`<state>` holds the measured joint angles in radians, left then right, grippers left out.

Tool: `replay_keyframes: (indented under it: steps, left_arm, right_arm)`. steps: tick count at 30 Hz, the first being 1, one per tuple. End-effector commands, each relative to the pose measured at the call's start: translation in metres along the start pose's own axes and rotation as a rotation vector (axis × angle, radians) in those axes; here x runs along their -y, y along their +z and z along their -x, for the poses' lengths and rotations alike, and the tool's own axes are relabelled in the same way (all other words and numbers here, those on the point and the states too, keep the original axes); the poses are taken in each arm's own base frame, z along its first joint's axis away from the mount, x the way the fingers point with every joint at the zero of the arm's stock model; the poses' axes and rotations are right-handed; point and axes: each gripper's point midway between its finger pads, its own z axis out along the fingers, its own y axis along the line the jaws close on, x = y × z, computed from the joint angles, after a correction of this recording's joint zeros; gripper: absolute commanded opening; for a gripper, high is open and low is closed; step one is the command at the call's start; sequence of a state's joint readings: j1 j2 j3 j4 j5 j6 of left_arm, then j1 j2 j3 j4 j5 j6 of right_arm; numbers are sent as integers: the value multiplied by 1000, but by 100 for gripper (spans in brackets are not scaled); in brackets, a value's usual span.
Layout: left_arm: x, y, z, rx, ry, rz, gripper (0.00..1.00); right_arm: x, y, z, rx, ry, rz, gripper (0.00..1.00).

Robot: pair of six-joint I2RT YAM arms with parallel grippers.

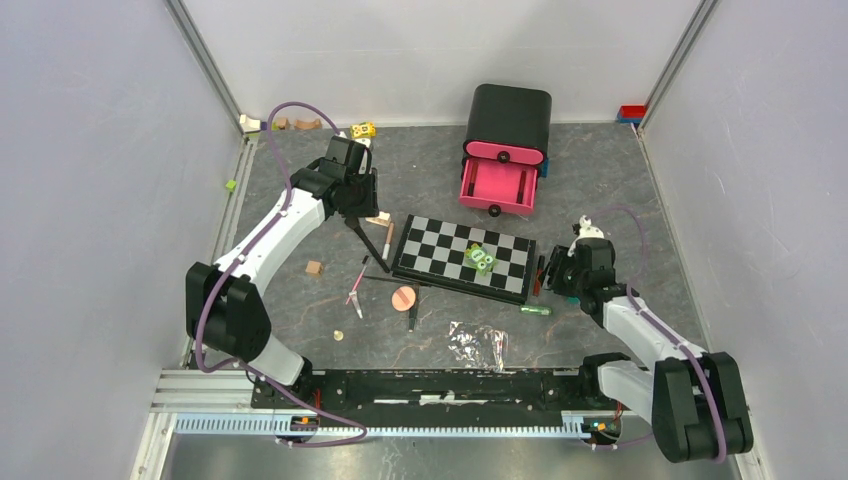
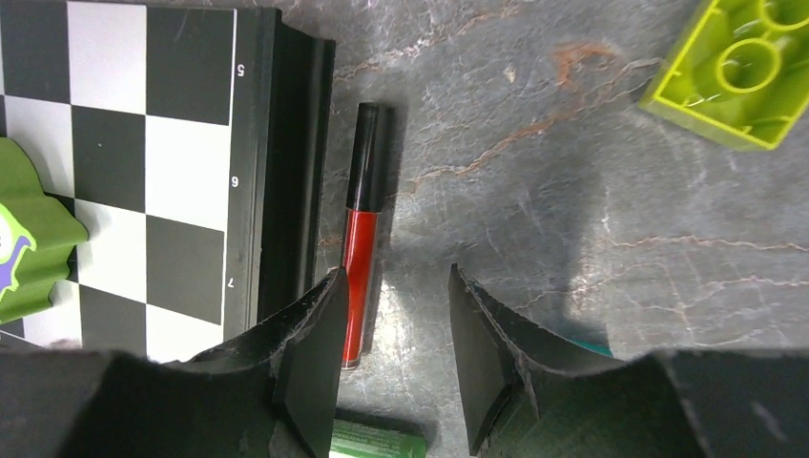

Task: Organize the makeup
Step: Pick up the makeup from the center of the board.

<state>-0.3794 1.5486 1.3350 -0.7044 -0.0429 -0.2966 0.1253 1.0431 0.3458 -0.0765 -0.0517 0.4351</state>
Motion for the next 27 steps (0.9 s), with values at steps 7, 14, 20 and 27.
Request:
replay_keyframes:
  steps: [7, 14, 20, 27]
  left_arm:
    - [2, -3, 10, 30, 60, -17, 41]
    - [2, -3, 11, 31, 61, -17, 41]
    - [1, -4, 11, 33, 60, -15, 41]
    - [1, -4, 11, 34, 62, -13, 40]
  right_arm:
    - [-15, 9, 10, 5, 3, 60, 50]
    - [-8, 11, 8, -8, -16, 8, 50]
    - [3, 15, 5, -52, -95, -86, 49]
    - [12, 17, 6, -76, -182, -187, 44]
